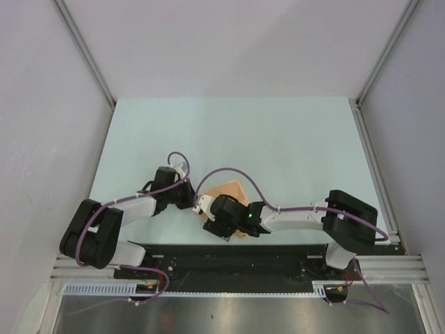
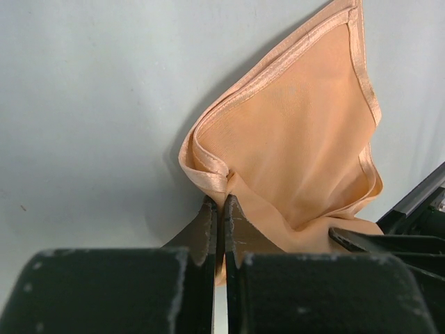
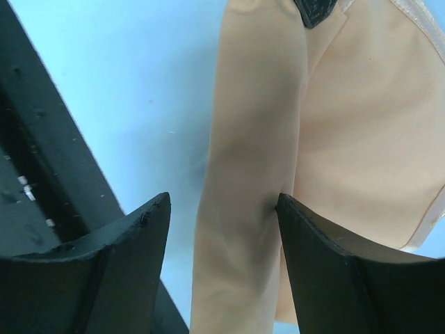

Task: Fold the napkin, place the utensils inside, and roll it up
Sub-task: Roll the napkin with the utensil

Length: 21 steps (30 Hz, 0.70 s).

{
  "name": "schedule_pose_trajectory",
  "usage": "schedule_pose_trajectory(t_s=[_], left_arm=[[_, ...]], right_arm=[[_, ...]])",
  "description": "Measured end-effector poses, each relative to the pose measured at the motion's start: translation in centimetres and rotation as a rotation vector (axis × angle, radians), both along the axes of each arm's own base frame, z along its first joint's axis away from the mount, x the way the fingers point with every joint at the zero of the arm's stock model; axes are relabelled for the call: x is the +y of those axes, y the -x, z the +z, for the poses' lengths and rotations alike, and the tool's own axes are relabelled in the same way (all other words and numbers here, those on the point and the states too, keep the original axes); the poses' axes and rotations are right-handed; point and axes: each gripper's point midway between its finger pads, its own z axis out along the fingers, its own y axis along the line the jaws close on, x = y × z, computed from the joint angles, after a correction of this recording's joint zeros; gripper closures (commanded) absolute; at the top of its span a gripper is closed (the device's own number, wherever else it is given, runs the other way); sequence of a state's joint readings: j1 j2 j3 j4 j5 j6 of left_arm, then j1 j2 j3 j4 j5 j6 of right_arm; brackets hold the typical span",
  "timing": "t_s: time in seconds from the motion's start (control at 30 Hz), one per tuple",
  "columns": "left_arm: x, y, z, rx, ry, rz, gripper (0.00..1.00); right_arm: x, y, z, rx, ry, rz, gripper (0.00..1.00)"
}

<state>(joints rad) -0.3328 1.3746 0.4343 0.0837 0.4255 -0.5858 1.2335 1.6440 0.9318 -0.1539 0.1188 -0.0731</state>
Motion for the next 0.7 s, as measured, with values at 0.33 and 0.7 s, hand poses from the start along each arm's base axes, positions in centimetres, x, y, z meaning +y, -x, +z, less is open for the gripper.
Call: schedule_pose_trajectory(t_s=[0.33,0.7], left_arm=[[0.0,0.0,0.0,0.000,0.001,0.000,1.00],[-0.1,-0.3,0.1,0.007,0.006,-0.004,1.00]], right_arm=[[-0.3,-1.1,-1.9,-0.037,0.059,-0.004,0.33],[0.1,-3.2,-2.2,0.009,0.018,-0.042,0.43]])
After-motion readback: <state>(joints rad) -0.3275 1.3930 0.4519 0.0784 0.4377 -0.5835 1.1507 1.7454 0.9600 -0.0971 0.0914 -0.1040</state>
